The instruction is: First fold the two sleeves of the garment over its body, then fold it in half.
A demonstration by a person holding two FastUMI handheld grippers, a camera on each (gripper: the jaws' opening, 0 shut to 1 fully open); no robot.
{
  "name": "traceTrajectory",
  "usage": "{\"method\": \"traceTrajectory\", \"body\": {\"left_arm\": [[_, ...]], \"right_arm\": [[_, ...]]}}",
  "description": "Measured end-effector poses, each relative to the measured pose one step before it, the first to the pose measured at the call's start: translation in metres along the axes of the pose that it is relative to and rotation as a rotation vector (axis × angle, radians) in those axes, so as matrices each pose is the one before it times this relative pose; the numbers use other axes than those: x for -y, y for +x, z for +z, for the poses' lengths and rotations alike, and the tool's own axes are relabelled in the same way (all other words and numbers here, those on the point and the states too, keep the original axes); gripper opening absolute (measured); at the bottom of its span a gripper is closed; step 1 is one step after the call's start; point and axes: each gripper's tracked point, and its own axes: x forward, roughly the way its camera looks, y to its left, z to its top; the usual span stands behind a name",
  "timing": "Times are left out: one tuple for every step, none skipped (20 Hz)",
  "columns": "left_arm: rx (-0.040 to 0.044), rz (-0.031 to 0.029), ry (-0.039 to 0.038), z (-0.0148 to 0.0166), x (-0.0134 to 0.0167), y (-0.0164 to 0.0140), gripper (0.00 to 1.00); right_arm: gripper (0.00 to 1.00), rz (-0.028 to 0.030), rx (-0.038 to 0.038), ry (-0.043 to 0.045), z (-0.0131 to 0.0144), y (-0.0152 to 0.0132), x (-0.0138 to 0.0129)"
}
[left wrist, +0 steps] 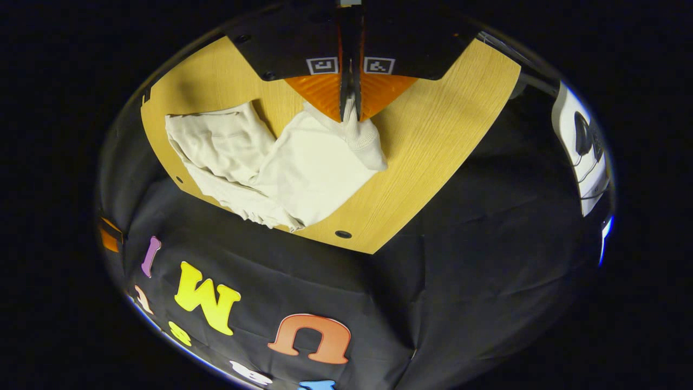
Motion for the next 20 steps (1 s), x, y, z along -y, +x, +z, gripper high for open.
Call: {"method": "traceTrajectory", "body": {"left_arm": [[0.00476, -0.00990, 0.01350, 0.00992, 0.00733, 0.00297, 0.03], [0.00676, -0.00779, 0.01225, 0.01062, 0.00760, 0.00302, 0.03], [0.00326, -0.01444, 0.00812, 0.01160, 0.00938, 0.00283, 0.03], [0.00860, -0.00986, 0.00739, 0.01025, 0.00898, 0.00374, 0.03], [0.00657, -0.01157, 0.00528, 0.01044, 0.00960, 0.00378, 0.03], [0.00920, -0.01388, 0.00717, 0.01164, 0.00909, 0.00381, 0.03], [0.00939, -0.00933, 0.01433, 0.01094, 0.00881, 0.00444, 0.03], [0.00292, -0.01567, 0.01512, 0.01081, 0.01031, 0.00339, 0.03], [0.01067, -0.01062, 0.01705, 0.01198, 0.01097, 0.00717, 0.03], [0.00772, -0.01973, 0.01340, 0.01254, 0.01100, 0.00973, 0.03], [0.01356, -0.01111, 0.01494, 0.01417, 0.00970, 0.00646, 0.03], [0.00751, -0.01940, 0.01110, 0.01492, 0.01110, 0.00825, 0.03], [0.01279, -0.02019, 0.00968, 0.01519, 0.01035, 0.00766, 0.03], [0.01184, -0.02496, 0.00795, 0.01266, 0.01218, 0.00813, 0.03], [0.01128, -0.03133, 0.00939, 0.01470, 0.01382, 0.00870, 0.03], [0.01050, -0.02643, 0.01526, 0.01250, 0.01268, 0.00995, 0.03], [0.00194, -0.02955, 0.01235, 0.01108, 0.01335, 0.01012, 0.03], [0.00238, -0.02974, 0.01423, 0.01011, 0.01464, 0.01208, 0.03], [0.00056, -0.02893, 0.01863, 0.00747, 0.01441, 0.01163, 0.03], [0.00247, -0.02648, 0.02202, 0.00725, 0.01358, 0.01161, 0.03]], "right_arm": [[0.86, -0.01015, 0.00793, 0.00923, -0.00002, -0.00221, 0.00793], [0.86, -0.00441, 0.00838, 0.00732, 0.00108, -0.00161, 0.00729], [0.86, -0.00354, 0.00884, 0.00837, 0.00166, -0.00177, 0.00614], [0.87, -0.00202, 0.00833, 0.00732, 0.00228, -0.00203, 0.00654], [0.87, -0.00411, 0.00206, 0.00718, 0.00058, -0.00080, 0.00637], [0.87, -0.00463, 0.00390, 0.00959, 0.00092, -0.00166, 0.00759], [0.87, -0.00606, 0.00492, 0.01145, 0.00139, -0.00257, 0.00696], [0.87, -0.00722, 0.00438, 0.01383, 0.00126, -0.00235, 0.00818], [0.87, -0.01509, 0.00578, 0.01095, 0.00057, -0.00296, 0.00916], [0.87, -0.01648, 0.00782, 0.01174, 0.00159, -0.00364, 0.01030], [0.87, -0.01415, 0.00455, 0.01184, 0.00029, -0.00363, 0.00920], [0.87, -0.01796, 0.00804, 0.01220, 0.00163, -0.00387, 0.01045], [0.87, -0.02085, 0.01193, 0.01133, 0.00283, -0.00500, 0.01097], [0.88, -0.02250, 0.01538, 0.00923, 0.00471, -0.00418, 0.01177], [0.88, -0.02703, 0.01108, 0.00426, 0.00227, -0.00401, 0.01209], [0.89, -0.03159, 0.00220, -0.00404, 0.00119, -0.00329, 0.01386], [0.89, -0.02515, 0.00832, -0.00069, 0.00192, -0.00473, 0.01133], [0.90, -0.02366, 0.01308, -0.00001, 0.00354, -0.00516, 0.01133], [0.90, -0.02840, 0.00999, 0.00051, 0.00129, -0.00486, 0.01107], [0.90, -0.03176, 0.00402, -0.00110, 0.00025, -0.00573, 0.01216]]}}
